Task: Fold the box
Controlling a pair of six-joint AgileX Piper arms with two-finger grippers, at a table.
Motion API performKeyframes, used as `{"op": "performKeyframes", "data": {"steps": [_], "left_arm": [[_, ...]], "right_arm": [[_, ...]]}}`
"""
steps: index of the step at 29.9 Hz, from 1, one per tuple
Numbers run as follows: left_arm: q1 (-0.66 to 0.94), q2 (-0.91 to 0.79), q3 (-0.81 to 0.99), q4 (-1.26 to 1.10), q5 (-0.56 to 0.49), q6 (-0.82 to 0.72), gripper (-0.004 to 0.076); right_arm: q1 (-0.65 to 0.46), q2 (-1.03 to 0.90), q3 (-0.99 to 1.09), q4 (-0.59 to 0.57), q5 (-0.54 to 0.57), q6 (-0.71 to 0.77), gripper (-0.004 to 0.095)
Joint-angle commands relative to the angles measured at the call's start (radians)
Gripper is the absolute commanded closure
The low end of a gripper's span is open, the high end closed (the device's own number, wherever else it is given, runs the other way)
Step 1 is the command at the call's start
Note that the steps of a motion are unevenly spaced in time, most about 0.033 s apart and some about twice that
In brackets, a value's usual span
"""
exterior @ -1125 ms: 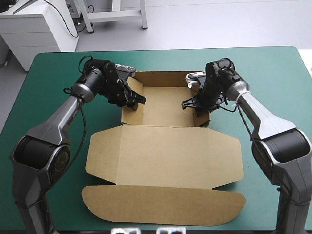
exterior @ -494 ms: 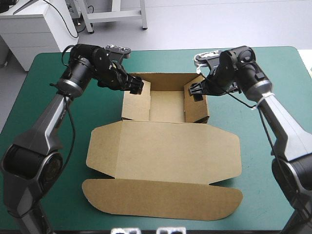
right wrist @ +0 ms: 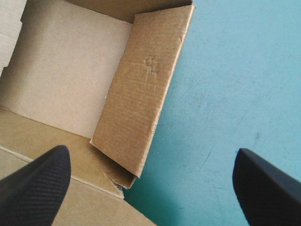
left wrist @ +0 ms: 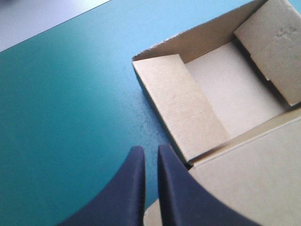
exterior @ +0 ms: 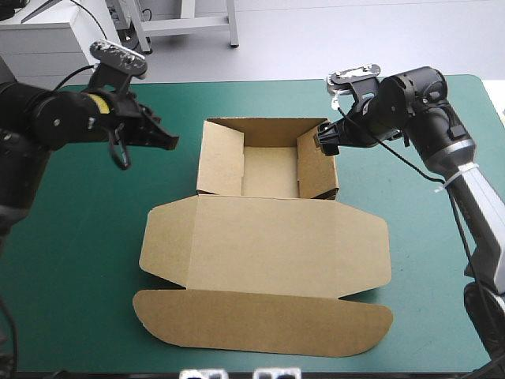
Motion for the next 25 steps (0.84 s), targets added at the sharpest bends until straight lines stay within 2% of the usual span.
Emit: {"op": "performKeyframes", "data": {"steps": [1, 10, 16, 25], "left_arm": [[-0.006, -0.158, 0.094, 0.055, 0.048, 0.016, 0.0732], [-0.006, -0.472, 0.553, 0.074, 0.038, -0.012, 0.0732], [-0.006, -0.620, 0.821, 0.075, 0.007, -0.012, 0.0732], [-0.006, -0.767, 0.995, 0.073, -0.031, -0.060, 0.0732]], "right_arm": [[-0.003, -0.042, -0.024, -0.006, -0.040, -0.001, 0.0045], [-0.003, 0.060, -0.024, 0.000, -0.057, -0.001, 0.0045], [-0.003, 0.172, -0.024, 0.000, -0.060, -0.001, 0.0045], [-0.003, 0.299, -0.024, 0.018, -0.073, -0.001, 0.0059]]}}
